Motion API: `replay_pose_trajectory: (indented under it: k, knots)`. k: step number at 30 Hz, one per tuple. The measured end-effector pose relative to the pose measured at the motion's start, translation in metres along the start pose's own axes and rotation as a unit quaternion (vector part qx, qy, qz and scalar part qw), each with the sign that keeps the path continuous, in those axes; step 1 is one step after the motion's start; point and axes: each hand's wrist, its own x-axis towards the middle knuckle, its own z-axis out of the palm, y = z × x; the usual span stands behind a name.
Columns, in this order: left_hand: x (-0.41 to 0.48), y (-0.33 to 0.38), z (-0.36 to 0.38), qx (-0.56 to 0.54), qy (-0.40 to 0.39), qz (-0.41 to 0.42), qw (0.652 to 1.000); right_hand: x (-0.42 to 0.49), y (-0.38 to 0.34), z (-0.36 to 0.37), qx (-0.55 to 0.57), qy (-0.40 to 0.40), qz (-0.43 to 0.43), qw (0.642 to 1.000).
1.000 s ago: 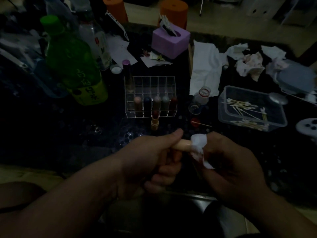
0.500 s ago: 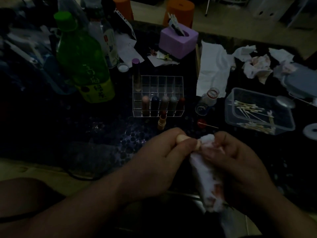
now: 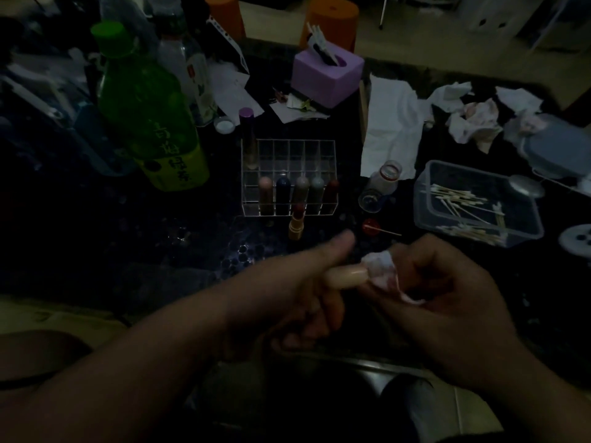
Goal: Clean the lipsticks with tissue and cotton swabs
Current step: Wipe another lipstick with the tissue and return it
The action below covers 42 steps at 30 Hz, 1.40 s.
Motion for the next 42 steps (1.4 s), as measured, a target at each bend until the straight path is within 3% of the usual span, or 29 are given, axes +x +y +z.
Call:
replay_pose_trajectory:
  k: [2, 5, 8, 10, 12, 14, 16, 18, 20, 22, 24, 26, 28, 30, 32, 35, 37, 39, 42]
  knots:
    - [0.002, -0.001, 0.005, -0.079, -0.032, -0.043, 0.995, -0.001, 0.003, 0.000, -0.065, -0.040, -0.069, 0.995]
    - [0.000, 0.000, 0.005, -0.208, -0.080, -0.040, 0.974, 0.000, 0.006, -0.002, -0.111, -0.060, -0.087, 0.988]
    - [0.002, -0.001, 0.011, -0.266, -0.034, 0.013, 0.963, -0.002, 0.003, 0.003, -0.072, -0.053, -0.035, 0.995]
    - [0.005, -0.004, 0.021, -0.254, 0.033, 0.067, 0.964, -0.001, -0.004, 0.009, 0.035, -0.030, 0.070, 0.996]
    - [0.006, -0.009, 0.024, -0.166, 0.113, 0.139, 0.970, 0.002, -0.009, 0.012, 0.120, -0.004, 0.179, 0.976]
    - [0.005, -0.016, 0.018, 0.067, 0.204, 0.237, 0.948, 0.005, -0.010, 0.008, 0.207, -0.003, 0.277, 0.938]
    - [0.004, -0.021, 0.010, 0.288, 0.256, 0.325, 0.864, 0.007, -0.009, 0.001, 0.366, -0.032, 0.360, 0.857]
    - [0.003, -0.022, 0.005, 0.400, 0.283, 0.368, 0.790, 0.008, -0.009, -0.007, 0.441, -0.073, 0.389, 0.806]
    - [0.006, -0.022, 0.004, 0.442, 0.304, 0.395, 0.746, 0.009, -0.007, -0.009, 0.412, -0.088, 0.383, 0.822]
    - [0.009, -0.023, 0.003, 0.442, 0.312, 0.414, 0.732, 0.012, -0.007, -0.006, 0.338, -0.069, 0.355, 0.869]
    - [0.009, -0.025, 0.003, 0.387, 0.280, 0.403, 0.781, 0.014, -0.006, -0.002, 0.217, -0.030, 0.302, 0.928]
    - [0.009, -0.020, 0.003, 0.245, 0.213, 0.340, 0.883, 0.014, -0.005, -0.002, 0.113, -0.008, 0.247, 0.962]
    - [0.008, -0.011, 0.002, 0.087, 0.168, 0.234, 0.954, 0.011, -0.004, 0.000, 0.077, 0.008, 0.188, 0.979]
    - [0.007, -0.001, -0.001, -0.021, 0.104, 0.103, 0.989, 0.007, -0.004, 0.005, 0.083, 0.010, 0.125, 0.989]
    - [0.004, 0.002, -0.001, -0.047, 0.045, 0.023, 0.998, 0.003, 0.000, 0.006, 0.040, -0.007, 0.057, 0.998]
    - [0.000, 0.001, 0.002, -0.093, 0.012, 0.014, 0.996, -0.001, 0.008, 0.006, -0.020, -0.041, -0.006, 0.999]
    - [0.000, -0.002, 0.007, -0.138, 0.027, 0.064, 0.988, -0.001, 0.006, 0.007, -0.022, -0.025, 0.030, 0.999]
    - [0.002, -0.006, 0.014, -0.131, 0.071, 0.139, 0.979, 0.002, -0.002, 0.008, 0.060, -0.030, 0.112, 0.991]
    - [0.002, -0.015, 0.017, -0.018, 0.138, 0.236, 0.962, 0.008, -0.009, 0.001, 0.168, -0.046, 0.215, 0.961]
